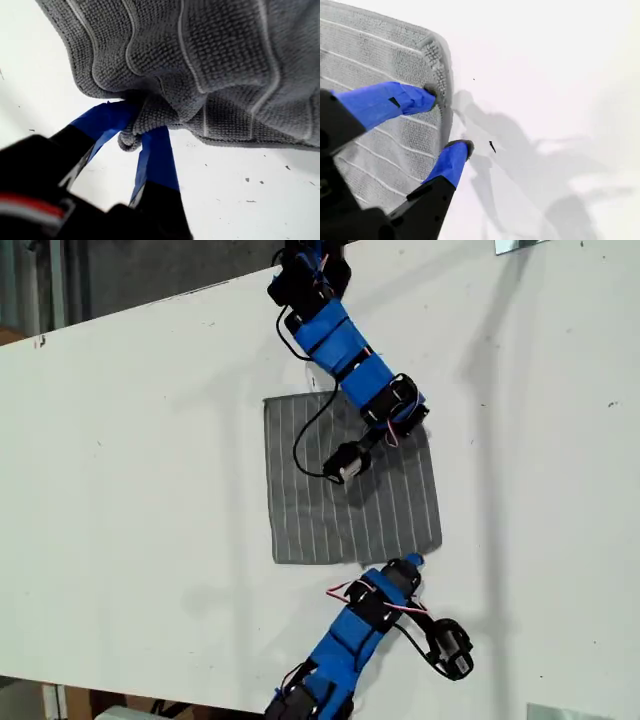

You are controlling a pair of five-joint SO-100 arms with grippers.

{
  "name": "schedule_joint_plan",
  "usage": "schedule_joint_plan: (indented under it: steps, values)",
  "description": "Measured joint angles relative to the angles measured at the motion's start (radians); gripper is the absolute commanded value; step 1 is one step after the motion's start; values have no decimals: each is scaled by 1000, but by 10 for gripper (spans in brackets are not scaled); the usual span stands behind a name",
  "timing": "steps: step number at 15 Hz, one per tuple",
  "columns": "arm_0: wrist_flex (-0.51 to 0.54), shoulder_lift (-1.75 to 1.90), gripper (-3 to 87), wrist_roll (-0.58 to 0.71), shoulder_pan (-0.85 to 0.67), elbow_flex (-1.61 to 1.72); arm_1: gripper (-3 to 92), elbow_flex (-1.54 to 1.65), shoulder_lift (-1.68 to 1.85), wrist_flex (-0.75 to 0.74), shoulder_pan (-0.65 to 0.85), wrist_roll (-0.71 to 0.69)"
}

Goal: Grasp corners of a square towel and fold twice.

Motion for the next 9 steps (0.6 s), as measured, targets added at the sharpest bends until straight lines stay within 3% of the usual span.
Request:
schedule_joint_plan:
  steps: [5,9]
  values:
    - [-3,-110,212,75,9,-189,-1,-5,-8,0,0,0]
    - [-97,-124,226,163,9,-224,-1,-11,-17,0,0,-2]
